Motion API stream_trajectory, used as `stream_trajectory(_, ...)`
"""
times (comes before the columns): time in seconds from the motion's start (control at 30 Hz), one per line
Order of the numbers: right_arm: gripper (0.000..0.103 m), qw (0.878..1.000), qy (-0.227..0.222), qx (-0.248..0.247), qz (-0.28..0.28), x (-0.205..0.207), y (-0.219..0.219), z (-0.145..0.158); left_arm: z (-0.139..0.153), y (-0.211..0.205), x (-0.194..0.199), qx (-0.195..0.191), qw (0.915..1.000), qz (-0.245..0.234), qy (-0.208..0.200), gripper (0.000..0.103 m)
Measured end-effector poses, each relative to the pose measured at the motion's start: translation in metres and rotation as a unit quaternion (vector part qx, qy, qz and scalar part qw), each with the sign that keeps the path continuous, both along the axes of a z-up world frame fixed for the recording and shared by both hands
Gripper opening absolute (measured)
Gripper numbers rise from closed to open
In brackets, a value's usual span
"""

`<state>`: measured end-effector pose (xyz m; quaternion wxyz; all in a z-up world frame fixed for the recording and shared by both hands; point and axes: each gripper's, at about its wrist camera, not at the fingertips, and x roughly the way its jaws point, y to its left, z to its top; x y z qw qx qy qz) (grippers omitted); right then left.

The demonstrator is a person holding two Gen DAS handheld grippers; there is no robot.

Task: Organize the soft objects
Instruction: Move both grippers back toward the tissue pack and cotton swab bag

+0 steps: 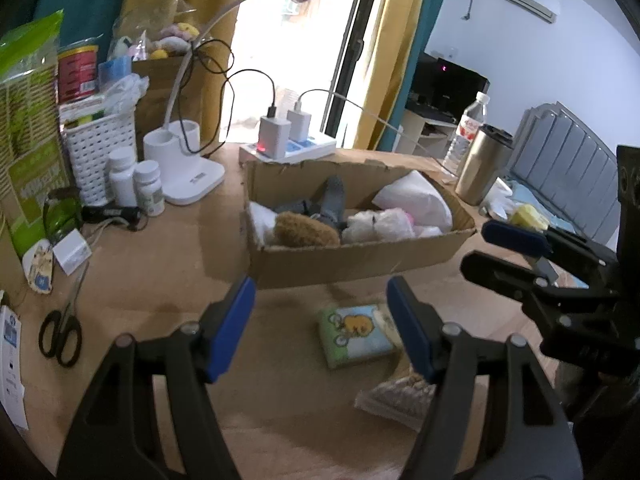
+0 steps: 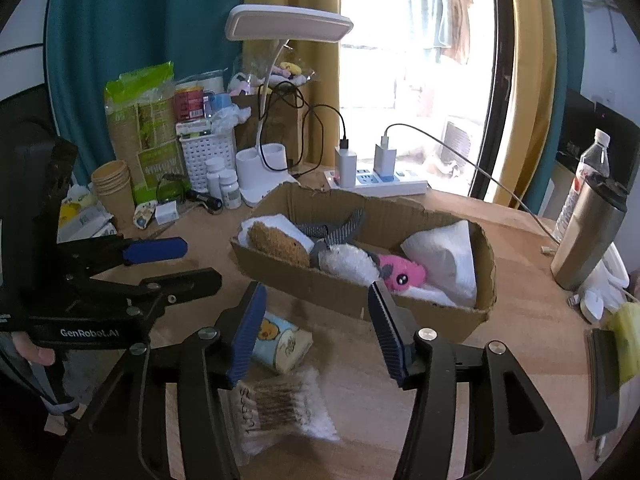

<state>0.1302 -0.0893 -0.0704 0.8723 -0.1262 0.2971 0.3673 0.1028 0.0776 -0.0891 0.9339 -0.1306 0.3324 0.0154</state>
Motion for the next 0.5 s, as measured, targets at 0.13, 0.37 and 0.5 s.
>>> stream_trajectory(0.13,0.064,1.0,-0.002,-0.008,-0.002,-0.006,0.0,-0.006,-0.003,0.002,-0.008,-0.005,1.0,0.007,-0.003,0.077)
stream_trajectory(0.37,0.072,1.0,0.003,-0.016,0.001,-0.017,-0.002,-0.016,-0.007,0.001,-0.022,-0.012,0.9999,0.01,-0.008,0.085)
stream_trajectory(0.5,0.073,1.0,0.011,-0.018,0.006,-0.022,-0.003,-0.023,-0.011,-0.001,-0.028,-0.012,0.9998,0.012,-0.005,0.085)
